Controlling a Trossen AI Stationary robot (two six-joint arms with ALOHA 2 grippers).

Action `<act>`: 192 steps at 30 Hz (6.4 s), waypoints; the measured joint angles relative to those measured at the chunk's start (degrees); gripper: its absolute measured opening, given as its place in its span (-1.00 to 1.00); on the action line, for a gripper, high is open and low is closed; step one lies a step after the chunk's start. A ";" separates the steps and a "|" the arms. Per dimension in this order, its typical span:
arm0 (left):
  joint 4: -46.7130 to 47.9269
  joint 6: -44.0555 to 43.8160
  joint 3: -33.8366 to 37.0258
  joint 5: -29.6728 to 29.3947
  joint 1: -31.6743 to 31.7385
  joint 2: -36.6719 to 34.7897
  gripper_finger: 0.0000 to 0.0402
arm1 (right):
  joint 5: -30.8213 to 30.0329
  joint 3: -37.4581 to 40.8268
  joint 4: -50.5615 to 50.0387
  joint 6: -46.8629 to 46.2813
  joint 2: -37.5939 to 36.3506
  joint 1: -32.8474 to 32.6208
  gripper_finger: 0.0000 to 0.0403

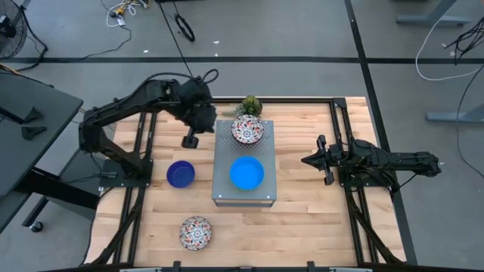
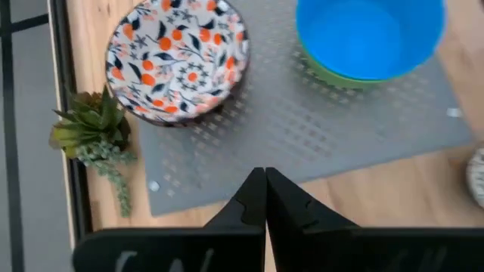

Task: Pick & Place Mini bowls
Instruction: Stack the blue bowl on the light blue bowl on the shelf

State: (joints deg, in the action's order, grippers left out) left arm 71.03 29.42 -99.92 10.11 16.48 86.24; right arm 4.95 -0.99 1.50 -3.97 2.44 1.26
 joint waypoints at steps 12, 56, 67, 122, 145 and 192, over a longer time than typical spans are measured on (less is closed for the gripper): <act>12.59 -7.54 0.00 0.02 -7.10 -3.24 -0.99 | 0.00 0.00 0.00 0.01 -0.02 0.00 -0.94; 2.58 -31.59 18.47 -7.37 -22.87 -18.85 -1.00 | -0.01 0.00 0.00 0.00 0.00 -0.02 -0.94; -0.74 -38.16 30.87 -7.14 -25.67 -25.57 -1.00 | 0.00 0.00 0.00 0.00 0.00 -0.02 -0.94; -10.09 -61.77 50.99 -14.54 -45.41 -16.86 0.11 | -0.01 0.00 -0.01 0.02 0.00 0.00 -0.94; -14.94 -54.19 59.70 -16.50 -42.86 -16.87 0.06 | 0.00 0.00 -0.01 0.01 -0.01 0.00 -0.94; -21.55 -50.61 63.98 -14.34 -39.33 -16.87 -0.66 | 0.00 0.00 -0.01 0.01 0.00 -0.01 -0.94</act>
State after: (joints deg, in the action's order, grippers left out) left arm 49.48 -21.19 -35.94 -4.23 -22.85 69.36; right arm 4.95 -0.99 1.49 -3.96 2.44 1.25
